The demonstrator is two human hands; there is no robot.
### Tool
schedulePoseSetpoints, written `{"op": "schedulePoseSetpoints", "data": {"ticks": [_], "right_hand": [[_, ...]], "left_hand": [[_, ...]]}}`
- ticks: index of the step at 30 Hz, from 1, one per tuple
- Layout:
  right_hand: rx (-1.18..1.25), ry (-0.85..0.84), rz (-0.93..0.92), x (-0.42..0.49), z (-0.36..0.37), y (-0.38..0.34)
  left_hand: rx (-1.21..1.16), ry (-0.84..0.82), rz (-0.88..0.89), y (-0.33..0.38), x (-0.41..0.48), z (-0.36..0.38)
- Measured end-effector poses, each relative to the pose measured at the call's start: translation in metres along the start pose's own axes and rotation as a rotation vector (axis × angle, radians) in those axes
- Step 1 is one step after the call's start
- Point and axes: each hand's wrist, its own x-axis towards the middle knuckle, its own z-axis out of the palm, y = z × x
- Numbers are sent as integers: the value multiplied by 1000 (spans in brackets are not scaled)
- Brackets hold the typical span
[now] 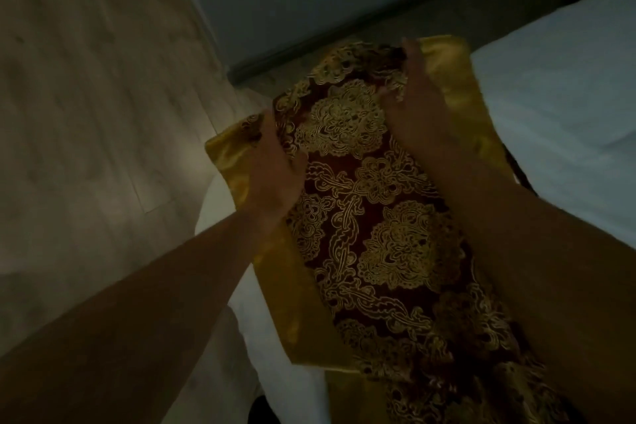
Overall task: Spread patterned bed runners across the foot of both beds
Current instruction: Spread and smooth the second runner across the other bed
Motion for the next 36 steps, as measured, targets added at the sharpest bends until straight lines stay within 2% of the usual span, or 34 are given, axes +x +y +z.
{"op": "schedulePoseSetpoints", "data": {"ticks": [2,4,8,11,15,24,27,31,33,34,36], "right_hand": [[-41,-13,6,-6,0,-2],[-158,-78,-4,-31,6,15],[-521,-398,144,-122,17,77],[-564,-392,166,-206,15,118],[-601,-391,294,-289,1,148],[-523,-413,421,-379,-51,154],[-425,-321,431,-410,-75,149],[-290,12,518,-457,-112,164],[-297,125,479,-483,-128,179],[-310,153,460,-497,-133,188],[-292,136,537,-522,-145,203]], "left_hand": [[119,-185,10,-10,-17,4],[365,-334,23,-18,-48,9],[744,-530,158,-35,-122,21],[774,-537,119,-49,-160,27],[785,-536,87,-52,-169,29],[815,-657,113,-22,-225,31],[768,-668,257,-9,-270,41],[609,-723,554,10,-336,64],[491,-809,699,18,-360,78],[476,-871,753,21,-369,85],[516,-942,806,25,-381,101]]}}
